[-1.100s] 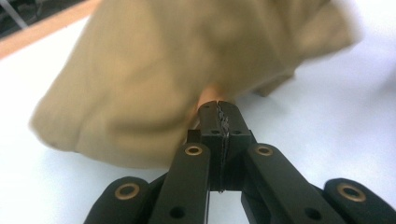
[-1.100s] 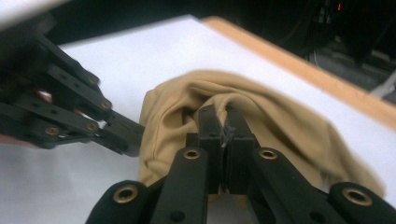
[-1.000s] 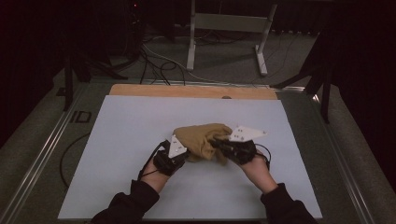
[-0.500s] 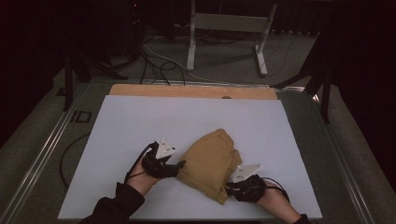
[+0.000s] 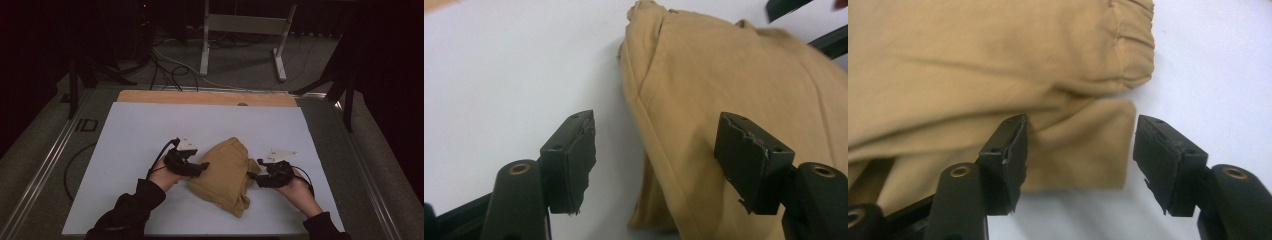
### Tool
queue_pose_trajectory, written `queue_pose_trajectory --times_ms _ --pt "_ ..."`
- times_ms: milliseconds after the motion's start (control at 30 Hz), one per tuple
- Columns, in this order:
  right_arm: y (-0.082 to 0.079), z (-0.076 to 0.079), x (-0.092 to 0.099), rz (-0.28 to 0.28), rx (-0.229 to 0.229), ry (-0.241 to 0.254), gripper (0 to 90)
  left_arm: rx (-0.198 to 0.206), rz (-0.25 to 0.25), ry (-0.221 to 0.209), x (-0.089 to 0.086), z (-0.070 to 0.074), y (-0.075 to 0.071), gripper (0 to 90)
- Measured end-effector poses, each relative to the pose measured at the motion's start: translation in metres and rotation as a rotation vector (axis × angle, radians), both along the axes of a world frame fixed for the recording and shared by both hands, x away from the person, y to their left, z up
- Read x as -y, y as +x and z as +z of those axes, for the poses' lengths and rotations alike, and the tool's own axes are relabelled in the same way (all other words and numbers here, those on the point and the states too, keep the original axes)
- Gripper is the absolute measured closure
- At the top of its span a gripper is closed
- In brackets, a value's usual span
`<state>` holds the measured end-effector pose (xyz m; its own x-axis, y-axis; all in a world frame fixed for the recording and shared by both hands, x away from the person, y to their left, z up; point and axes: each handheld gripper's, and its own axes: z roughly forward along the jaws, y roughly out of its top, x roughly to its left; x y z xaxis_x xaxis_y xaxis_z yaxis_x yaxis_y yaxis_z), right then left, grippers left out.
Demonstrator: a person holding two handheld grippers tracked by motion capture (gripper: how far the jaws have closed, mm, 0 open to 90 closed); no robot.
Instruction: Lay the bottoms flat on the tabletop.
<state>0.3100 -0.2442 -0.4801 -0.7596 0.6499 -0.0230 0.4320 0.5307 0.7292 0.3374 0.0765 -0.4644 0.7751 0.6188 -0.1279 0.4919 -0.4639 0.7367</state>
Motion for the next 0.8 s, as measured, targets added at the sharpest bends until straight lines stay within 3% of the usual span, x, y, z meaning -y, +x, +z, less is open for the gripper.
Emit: queue_pose_trajectory --times_ms 67,100,167,300,333,367,400,467,700,800 --pt "0.009 -0.004 0.0 -0.002 -0.032 0.032 35.3 -0.032 -0.017 -0.021 0.005 -0.003 0.006 35.2" --pt "0.015 -0.009 -0.001 -0.002 -0.056 0.037 35.0 -0.039 -0.035 -0.018 0.008 -0.004 0.007 40.7" --pt "0.018 -0.011 -0.001 -0.006 -0.066 0.037 35.0 -0.058 -0.051 -0.021 0.014 -0.007 0.01 42.7" --pt "0.025 -0.02 -0.002 -0.001 -0.107 0.05 37.1 -0.041 -0.056 -0.002 0.019 -0.009 0.01 57.7" --pt "0.025 -0.021 -0.002 -0.002 -0.115 0.049 44.6 -0.024 -0.052 0.01 0.019 -0.008 0.009 65.0" --pt "0.022 -0.022 -0.003 0.014 -0.092 0.001 65.9 -0.012 -0.052 0.015 0.019 -0.007 0.008 79.6" --pt "0.022 -0.022 -0.003 0.014 -0.092 0.001 65.9 -0.003 -0.051 0.01 0.019 -0.006 0.006 79.6" --pt "0.018 -0.016 -0.003 -0.004 -0.063 -0.009 86.8 0.012 -0.05 0.019 0.018 -0.004 0.003 86.8" --pt "0.006 -0.003 0.008 -0.014 -0.017 -0.033 87.8 0.051 -0.007 0.037 -0.007 0.009 -0.007 87.1" --pt "-0.003 -0.004 0.021 -0.036 -0.019 -0.054 87.8 0.058 0.049 0.05 -0.036 0.012 -0.01 87.1"
